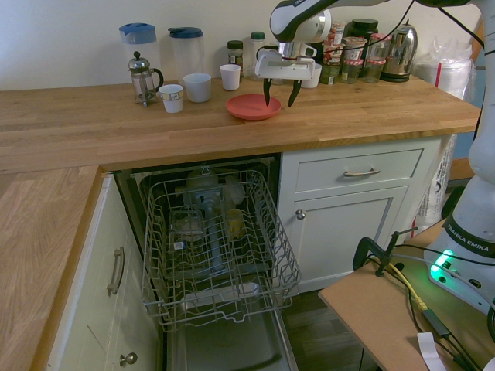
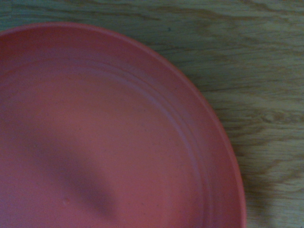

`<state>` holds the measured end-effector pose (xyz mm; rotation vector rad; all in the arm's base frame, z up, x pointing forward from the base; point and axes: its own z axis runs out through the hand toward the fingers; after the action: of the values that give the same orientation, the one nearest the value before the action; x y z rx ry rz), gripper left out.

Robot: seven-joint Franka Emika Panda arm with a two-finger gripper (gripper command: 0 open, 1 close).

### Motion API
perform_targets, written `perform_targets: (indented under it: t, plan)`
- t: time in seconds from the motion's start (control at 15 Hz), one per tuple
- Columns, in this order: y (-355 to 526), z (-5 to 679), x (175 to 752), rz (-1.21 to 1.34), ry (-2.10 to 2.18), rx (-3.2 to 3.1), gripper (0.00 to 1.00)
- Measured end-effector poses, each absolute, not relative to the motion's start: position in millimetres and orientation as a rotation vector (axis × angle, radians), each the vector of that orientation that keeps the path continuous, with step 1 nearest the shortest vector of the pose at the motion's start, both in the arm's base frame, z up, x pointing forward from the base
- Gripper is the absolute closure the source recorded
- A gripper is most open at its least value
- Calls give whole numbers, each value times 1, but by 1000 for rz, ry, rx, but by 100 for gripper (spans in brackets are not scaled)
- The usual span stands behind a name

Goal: Put the plate in the dishwasher

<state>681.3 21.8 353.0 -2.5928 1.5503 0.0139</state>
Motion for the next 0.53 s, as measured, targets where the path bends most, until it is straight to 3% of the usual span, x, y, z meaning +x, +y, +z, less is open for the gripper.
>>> perform_targets:
  t: [0.07,0.53]
  plan:
    - [21,351,682,14,1552,-2593,100]
    - [16,350,686,-17,1566,-2562,100]
